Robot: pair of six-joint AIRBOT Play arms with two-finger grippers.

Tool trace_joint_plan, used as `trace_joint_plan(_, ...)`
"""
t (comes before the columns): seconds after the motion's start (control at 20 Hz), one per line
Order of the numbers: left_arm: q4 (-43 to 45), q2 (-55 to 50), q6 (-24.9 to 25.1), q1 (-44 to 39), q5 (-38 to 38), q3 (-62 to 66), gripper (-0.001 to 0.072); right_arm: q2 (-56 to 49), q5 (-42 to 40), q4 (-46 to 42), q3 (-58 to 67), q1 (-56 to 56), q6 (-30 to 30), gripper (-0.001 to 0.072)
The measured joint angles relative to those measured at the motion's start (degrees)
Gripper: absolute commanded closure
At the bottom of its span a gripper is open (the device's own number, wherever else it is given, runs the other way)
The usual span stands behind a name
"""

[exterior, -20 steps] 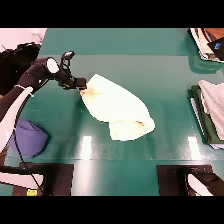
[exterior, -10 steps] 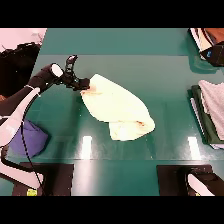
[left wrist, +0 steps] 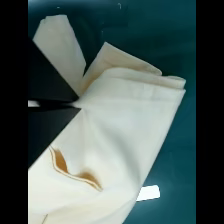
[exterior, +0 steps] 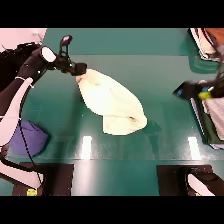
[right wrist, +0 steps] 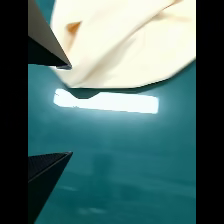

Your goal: Fold the shirts.

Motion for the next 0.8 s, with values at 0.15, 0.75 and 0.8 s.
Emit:
trace_joint_plan(0.15,0.0,0.0,0.0,0.1,-1.8,2.5,0.0683,-4.5,-2.7,8.3,-10.8,1.5,-1.0,0.0130)
trace_joint_plan(0.75,3.7,7.1,0.0,0.4,-4.9,5.1,0.0683,-19.2,-16.3,18.4,-5.9,12.3,-9.0,0.0697)
trace_joint_plan(0.8,5.1,9.9,0.0,0.5,-4.3,5.8,0.0683,-17.5,-15.8,16.3,-3.0,11.1,-8.8,0.0697)
